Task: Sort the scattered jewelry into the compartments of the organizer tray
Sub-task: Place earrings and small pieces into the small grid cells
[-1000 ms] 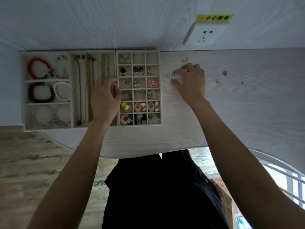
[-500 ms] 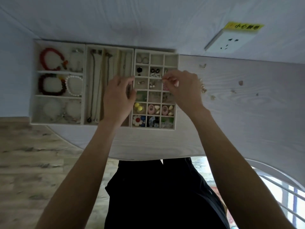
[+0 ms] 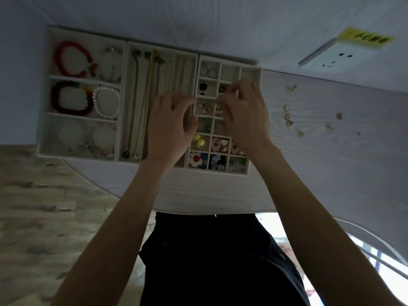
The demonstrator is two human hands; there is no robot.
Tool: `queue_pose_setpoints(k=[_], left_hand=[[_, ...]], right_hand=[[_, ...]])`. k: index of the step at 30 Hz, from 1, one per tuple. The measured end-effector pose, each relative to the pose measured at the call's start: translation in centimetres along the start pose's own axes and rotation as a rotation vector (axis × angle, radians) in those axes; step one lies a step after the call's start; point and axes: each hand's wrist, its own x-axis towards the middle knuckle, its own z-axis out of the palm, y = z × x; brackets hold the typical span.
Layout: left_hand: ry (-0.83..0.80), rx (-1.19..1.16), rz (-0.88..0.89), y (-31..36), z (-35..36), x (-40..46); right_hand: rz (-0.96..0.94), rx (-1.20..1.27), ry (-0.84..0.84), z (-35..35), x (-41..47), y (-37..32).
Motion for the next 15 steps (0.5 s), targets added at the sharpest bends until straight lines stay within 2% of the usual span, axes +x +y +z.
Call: queue_pose_setpoints(k=[5, 11, 15], left_hand=[[-0.001, 0.095, 0.08, -0.3, -0.1, 0.5], [-0.028, 0.146, 0.111, -0.4, 0.0, 1.1], [-0.016, 0.138, 0.106, -0.4, -0.1, 1.1]], right_hand=[[-0.123, -0.062, -0.118, 0.8, -0.1, -0.1], [-0.108, -0.1, -0.172, 1.3, 0.3, -0.2], [-0.042, -0.018, -0.183, 1.9, 0.0, -0.7]])
